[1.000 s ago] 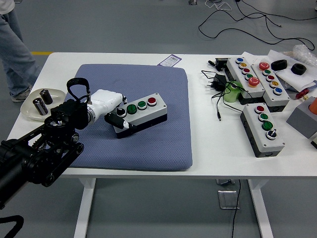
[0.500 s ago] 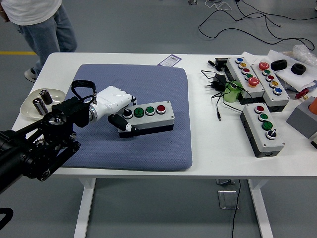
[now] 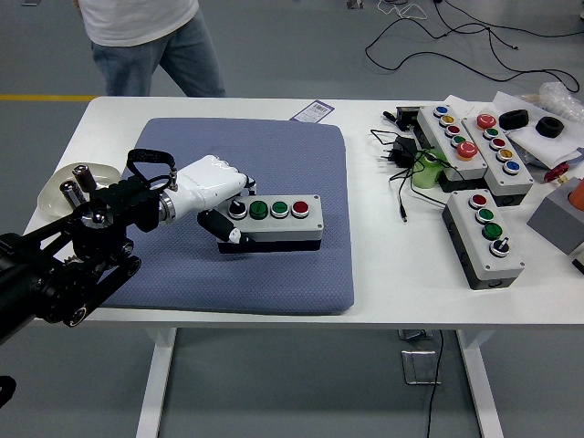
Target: Pick up the button,place it on the desk,press the button,press the button
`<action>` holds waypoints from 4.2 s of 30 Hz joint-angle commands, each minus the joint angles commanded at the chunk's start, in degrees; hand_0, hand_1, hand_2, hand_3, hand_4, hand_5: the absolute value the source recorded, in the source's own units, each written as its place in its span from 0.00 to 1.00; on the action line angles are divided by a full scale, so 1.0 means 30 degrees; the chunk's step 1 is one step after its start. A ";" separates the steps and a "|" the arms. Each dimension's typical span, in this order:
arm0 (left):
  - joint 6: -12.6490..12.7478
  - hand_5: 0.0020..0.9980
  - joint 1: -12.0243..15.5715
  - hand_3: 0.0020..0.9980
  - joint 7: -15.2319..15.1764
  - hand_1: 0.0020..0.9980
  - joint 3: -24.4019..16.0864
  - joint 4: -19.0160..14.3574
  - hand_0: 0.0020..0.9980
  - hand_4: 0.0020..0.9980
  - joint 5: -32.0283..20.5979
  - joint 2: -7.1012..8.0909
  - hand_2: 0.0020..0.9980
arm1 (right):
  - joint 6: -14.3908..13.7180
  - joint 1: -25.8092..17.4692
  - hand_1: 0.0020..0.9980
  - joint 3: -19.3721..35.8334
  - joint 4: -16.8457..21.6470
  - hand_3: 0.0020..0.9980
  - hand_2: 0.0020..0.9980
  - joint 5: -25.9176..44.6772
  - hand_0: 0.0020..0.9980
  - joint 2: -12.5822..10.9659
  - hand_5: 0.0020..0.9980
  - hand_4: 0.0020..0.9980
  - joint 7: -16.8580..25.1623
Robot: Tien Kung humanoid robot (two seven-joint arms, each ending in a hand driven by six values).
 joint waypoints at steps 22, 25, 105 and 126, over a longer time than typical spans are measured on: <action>-0.2183 0.55 0.1378 1.00 0.0726 0.97 -0.2206 -0.1151 0.93 1.00 -0.0007 0.0181 1.00 | -0.0003 -0.0081 0.64 0.0138 0.0000 0.63 0.69 -0.0106 0.67 0.0014 0.19 0.31 -0.0024; -0.2381 0.55 0.1613 1.00 0.0699 0.97 -0.2826 -0.1658 0.93 1.00 -0.0148 0.0268 1.00 | -0.0005 -0.0084 0.64 0.0115 0.0000 0.63 0.69 -0.0073 0.67 0.0022 0.19 0.31 -0.0022; -0.2919 1.00 0.2831 0.70 0.8291 0.00 -0.2571 -0.8394 0.00 0.66 -0.5867 -0.1257 0.04 | 0.0004 -0.0077 0.65 -0.0069 0.0000 0.63 0.69 0.0229 0.67 -0.0043 0.19 0.31 -0.0017; -0.3525 0.98 0.2527 0.71 0.8737 0.00 -0.1427 -0.6038 0.00 0.66 -0.6501 -0.1882 0.04 | -0.0020 -0.0061 0.65 -0.0516 0.0000 0.63 0.69 0.0748 0.67 -0.0038 0.19 0.31 0.0034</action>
